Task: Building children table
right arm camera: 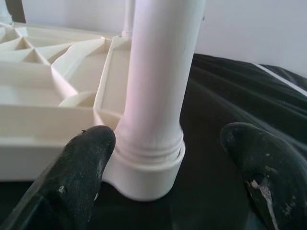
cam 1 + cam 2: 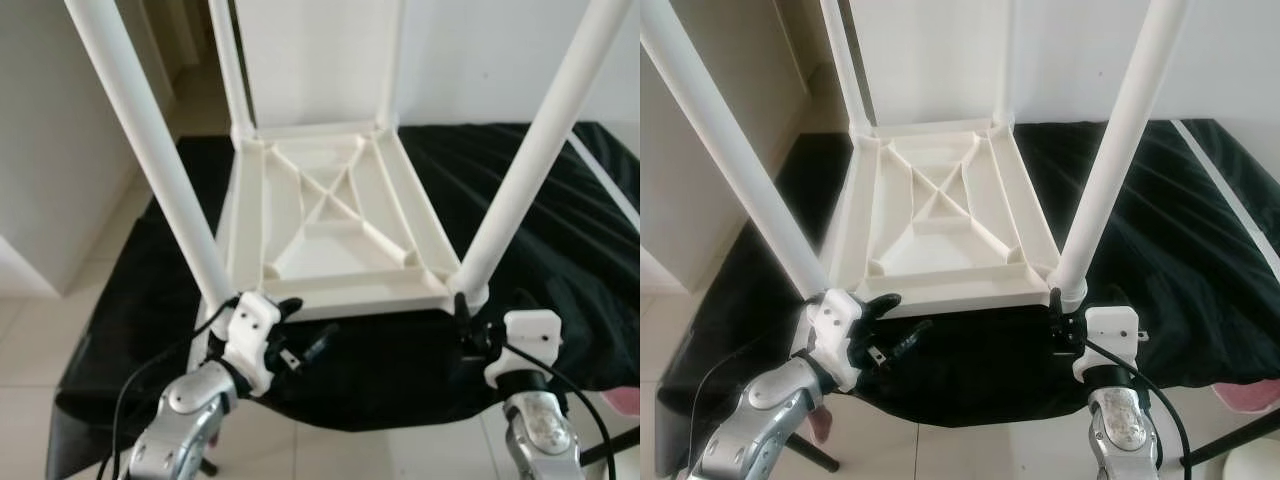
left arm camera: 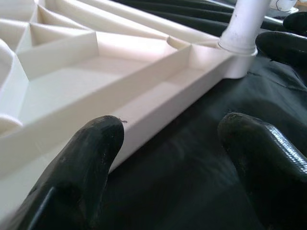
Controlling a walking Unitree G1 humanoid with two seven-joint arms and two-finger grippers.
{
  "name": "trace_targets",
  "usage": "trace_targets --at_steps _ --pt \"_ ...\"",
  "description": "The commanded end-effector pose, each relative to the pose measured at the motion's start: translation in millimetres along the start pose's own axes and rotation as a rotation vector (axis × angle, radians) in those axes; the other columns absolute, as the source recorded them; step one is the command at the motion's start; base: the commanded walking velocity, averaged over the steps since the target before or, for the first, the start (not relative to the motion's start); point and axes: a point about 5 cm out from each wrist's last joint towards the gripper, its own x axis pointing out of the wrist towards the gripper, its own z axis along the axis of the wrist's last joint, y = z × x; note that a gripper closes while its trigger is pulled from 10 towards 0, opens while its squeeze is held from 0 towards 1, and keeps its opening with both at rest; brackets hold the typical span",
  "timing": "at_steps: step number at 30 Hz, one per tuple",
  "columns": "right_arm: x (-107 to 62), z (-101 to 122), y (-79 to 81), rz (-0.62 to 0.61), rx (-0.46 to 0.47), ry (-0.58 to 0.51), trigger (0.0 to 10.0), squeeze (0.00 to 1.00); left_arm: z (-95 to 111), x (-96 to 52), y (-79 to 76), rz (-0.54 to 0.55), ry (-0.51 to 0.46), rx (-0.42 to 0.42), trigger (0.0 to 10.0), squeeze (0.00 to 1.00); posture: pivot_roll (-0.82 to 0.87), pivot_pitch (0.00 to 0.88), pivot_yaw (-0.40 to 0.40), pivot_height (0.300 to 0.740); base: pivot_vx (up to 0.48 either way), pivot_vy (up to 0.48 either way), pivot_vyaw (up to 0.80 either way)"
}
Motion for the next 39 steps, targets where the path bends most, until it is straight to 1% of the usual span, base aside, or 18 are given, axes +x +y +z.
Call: trace_targets --at_steps 1,8,15,20,26,31,32,34,35,36,37,38,39 --pt "-1.8 -1.7 0.9 0.004 -0.004 0.016 10.0 0.00 -3.8 -2.0 0.3 0.001 0.020 -0.017 10.0 0.00 0.00 0.000 0.027 0.740 -0.274 0.000 0.00" --pt "-2.3 -2.5 1.4 0.005 -0.003 0.020 10.0 0.00 -3.7 -1.9 0.5 -0.004 0.023 -0.021 10.0 0.00 0.00 0.000 0.031 0.740 -0.264 0.000 0.00" --pt "-2.2 -3.4 2.7 0.008 -0.001 0.025 10.0 0.00 -2.4 -0.5 4.4 0.016 0.026 -0.004 10.0 0.00 0.00 0.000 0.033 0.740 0.000 0.000 0.00" --pt "-1.3 -3.5 2.6 0.011 -0.002 0.027 10.0 0.00 3.9 2.8 10.1 0.061 -0.010 -0.017 10.0 0.00 0.00 0.000 0.031 0.740 0.000 0.000 0.00" --pt "0.0 -3.3 2.4 0.009 -0.004 0.027 10.0 0.00 5.4 4.1 12.0 0.080 -0.019 -0.010 10.0 0.00 0.00 0.000 0.026 0.740 0.000 0.000 0.00" --pt "4.9 -2.1 0.8 -0.009 0.007 0.035 10.0 0.00 12.0 7.9 16.1 0.123 -0.044 0.030 10.0 0.00 0.00 0.000 0.024 0.740 0.000 0.000 0.00" --pt "7.2 -1.5 0.3 -0.020 0.013 0.037 10.0 0.00 15.3 9.6 17.6 0.137 -0.052 0.054 10.0 0.00 0.00 0.000 0.024 0.740 0.000 0.000 0.00" --pt "7.2 -1.5 0.3 -0.020 0.013 0.037 10.0 0.00 15.3 9.6 17.6 0.137 -0.052 0.054 10.0 0.00 0.00 0.000 0.024 0.740 0.000 0.000 0.00" --pt "15.7 -0.4 -1.4 -0.059 0.034 0.055 10.0 0.00 21.7 15.9 29.3 0.225 -0.052 0.048 10.0 0.00 0.00 0.000 0.017 0.740 0.000 0.000 0.00" --pt "15.7 -0.4 -1.4 -0.059 0.034 0.055 10.0 0.00 21.7 15.9 29.3 0.225 -0.052 0.048 10.0 0.00 0.00 0.000 0.017 0.740 0.000 0.000 0.00" --pt "22.3 -0.8 -1.8 -0.083 0.071 0.084 10.0 0.00 25.6 19.5 38.4 0.302 -0.048 0.053 10.0 0.00 0.00 0.000 0.017 0.740 0.000 0.000 0.00" --pt "22.3 -0.8 -1.8 -0.083 0.071 0.084 10.0 0.00 25.6 19.5 38.4 0.302 -0.048 0.053 10.0 0.00 0.00 0.000 0.017 0.740 0.000 0.000 0.00" --pt "26.6 0.2 -1.1 -0.084 0.065 0.088 10.0 0.00 28.2 20.7 41.6 0.333 -0.059 0.042 10.0 0.00 0.00 0.000 0.012 0.740 0.000 0.000 0.00"
